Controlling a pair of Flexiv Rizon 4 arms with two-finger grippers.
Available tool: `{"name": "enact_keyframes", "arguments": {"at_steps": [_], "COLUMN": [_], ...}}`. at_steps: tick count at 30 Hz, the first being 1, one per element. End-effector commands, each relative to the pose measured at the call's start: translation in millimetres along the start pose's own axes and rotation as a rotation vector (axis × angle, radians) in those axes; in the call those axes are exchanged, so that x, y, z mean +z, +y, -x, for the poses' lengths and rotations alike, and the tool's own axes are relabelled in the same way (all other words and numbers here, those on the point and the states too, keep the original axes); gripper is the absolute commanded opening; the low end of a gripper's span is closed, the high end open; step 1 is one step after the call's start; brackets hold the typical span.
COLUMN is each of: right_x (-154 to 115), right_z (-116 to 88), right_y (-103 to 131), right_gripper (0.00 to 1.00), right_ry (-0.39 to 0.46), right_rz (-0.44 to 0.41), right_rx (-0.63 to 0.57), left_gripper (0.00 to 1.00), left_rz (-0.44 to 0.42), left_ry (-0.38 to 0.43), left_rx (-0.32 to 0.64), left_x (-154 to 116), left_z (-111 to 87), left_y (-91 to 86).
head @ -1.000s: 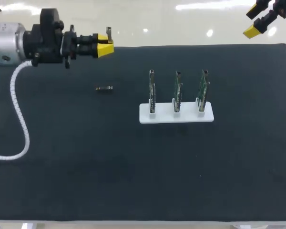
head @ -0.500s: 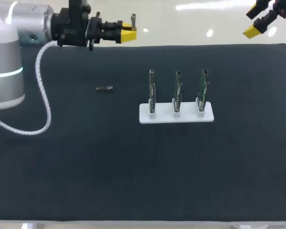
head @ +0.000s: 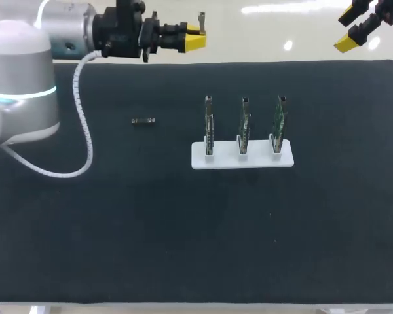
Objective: Pick up the optical module with the left hand, and insert it into the network port with the right hand.
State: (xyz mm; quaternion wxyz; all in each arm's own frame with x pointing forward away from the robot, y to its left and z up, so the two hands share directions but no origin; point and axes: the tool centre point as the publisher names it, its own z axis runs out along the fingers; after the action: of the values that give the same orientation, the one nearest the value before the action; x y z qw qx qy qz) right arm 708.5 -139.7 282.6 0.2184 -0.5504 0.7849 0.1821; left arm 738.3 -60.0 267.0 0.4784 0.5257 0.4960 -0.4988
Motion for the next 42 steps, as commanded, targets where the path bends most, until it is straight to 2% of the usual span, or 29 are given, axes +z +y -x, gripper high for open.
{"name": "enact_keyframes", "arguments": {"at_steps": [1,18,19,25,33,42], "right_x": [0,0,0,11,30,49], "right_z": [0,0,3,42,106,159], "right_y": [0,0,1,4,10,13], "right_gripper": [1.00,1.00,1.00,1.00,1.00,1.00], "right_ry": [-0.002,-0.002,0.017,0.063,0.058,0.051], "right_rz": [-0.001,-0.001,0.005,0.032,0.041,0.082], "right_rx": [0.000,0.000,0.016,-0.037,-0.145,-0.236], "left_gripper": [0.00,0.00,0.00,0.00,0.00,0.00], "left_rz": [0.031,0.031,0.031,0.031,0.031,0.031], "left_ry": [0.000,0.000,0.000,0.000,0.000,0.000], "left_rx": [0.013,0.013,0.013,0.013,0.013,0.013], "left_x": [4,4,4,4,4,4], "left_z": [2.5,2.5,2.5,2.5,2.5,2.5], "left_y": [-2.4,-2.4,-2.4,-2.4,-2.4,-2.4]}}
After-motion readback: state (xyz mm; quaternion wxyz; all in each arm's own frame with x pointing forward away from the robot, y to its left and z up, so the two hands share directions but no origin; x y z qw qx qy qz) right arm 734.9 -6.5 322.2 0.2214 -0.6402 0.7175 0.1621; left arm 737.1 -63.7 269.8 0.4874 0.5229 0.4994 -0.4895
